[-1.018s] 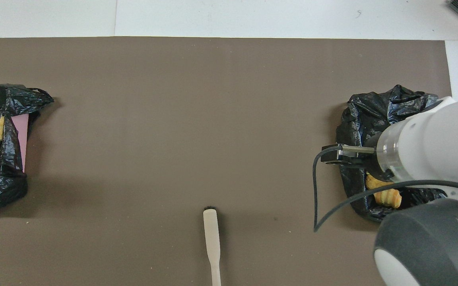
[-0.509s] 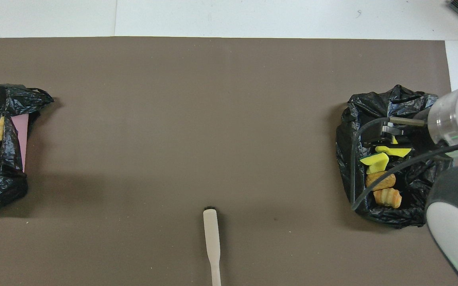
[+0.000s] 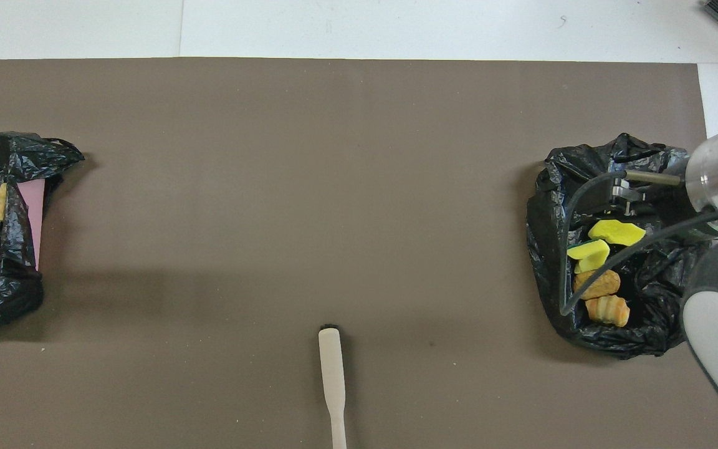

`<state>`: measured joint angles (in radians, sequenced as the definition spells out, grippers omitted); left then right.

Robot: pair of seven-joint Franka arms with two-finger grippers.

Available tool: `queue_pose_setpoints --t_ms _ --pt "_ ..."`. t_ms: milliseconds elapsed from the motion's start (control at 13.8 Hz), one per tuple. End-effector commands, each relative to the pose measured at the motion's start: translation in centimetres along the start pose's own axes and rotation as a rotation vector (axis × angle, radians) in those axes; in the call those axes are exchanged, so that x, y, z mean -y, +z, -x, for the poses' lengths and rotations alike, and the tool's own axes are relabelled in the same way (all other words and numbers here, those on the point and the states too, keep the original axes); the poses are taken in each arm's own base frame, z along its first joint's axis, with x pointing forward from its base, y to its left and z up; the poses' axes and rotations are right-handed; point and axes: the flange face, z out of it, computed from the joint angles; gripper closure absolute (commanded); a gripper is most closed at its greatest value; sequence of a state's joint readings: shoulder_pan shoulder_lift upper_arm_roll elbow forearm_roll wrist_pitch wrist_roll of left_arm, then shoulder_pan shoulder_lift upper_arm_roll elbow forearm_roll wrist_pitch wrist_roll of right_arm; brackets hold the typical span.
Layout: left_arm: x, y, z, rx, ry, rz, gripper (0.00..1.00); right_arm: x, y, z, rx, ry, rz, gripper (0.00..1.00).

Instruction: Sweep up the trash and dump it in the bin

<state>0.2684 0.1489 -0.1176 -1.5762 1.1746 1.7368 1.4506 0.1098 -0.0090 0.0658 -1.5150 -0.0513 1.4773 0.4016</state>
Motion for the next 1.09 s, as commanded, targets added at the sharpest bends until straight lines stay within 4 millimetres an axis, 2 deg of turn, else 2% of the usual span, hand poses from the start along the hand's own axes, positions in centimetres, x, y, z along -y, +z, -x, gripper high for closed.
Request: queue_pose_setpoints --t_ms 0,145,218,364,509,655,727,873,1018 --pt "-1.3 -1.5 0.9 0.019 -0.1 0.056 1.0 -1.0 0.1 -0.1 0.033 0.003 -0.049 0.0" --pt "-1.6 -1.3 0.5 -0.014 -0.115 0.095 1.0 -1.5 0.4 0.2 0.043 0.005 -0.052 0.0" --pt "-2.3 -0.4 0.0 -0.082 -0.158 0.173 1.0 -1.5 0.6 0.4 0.038 0.007 -0.053 0.0" --pt "-2.9 -0.3 -0.2 -0.177 -0.216 0.224 1.0 -1.6 0.8 0.6 0.036 0.003 -0.053 0.0" --pt "-4.0 -0.5 -1.8 -0.305 -0.246 0.317 1.0 -1.8 0.8 0.5 0.03 -0.047 -0.053 0.0" --pt "-5.1 -1.8 -3.2 -0.366 -0.299 0.396 1.0 -1.8 0.7 0.3 0.019 -0.058 -0.05 0.0" --pt "-5.6 -2.9 -4.6 -0.412 -0.319 0.429 1.0 -1.9 0.8 0.3 0.02 -0.055 -0.05 0.0" --pt "-6.6 -5.4 -6.5 -0.459 -0.398 0.487 1.0 -1.9 0.8 0.2 0.019 -0.058 -0.052 0.0" --pt "-7.3 -8.9 -9.2 -0.482 -0.479 0.549 1.0 -1.9 0.7 0.2 0.018 -0.067 -0.049 0.0"
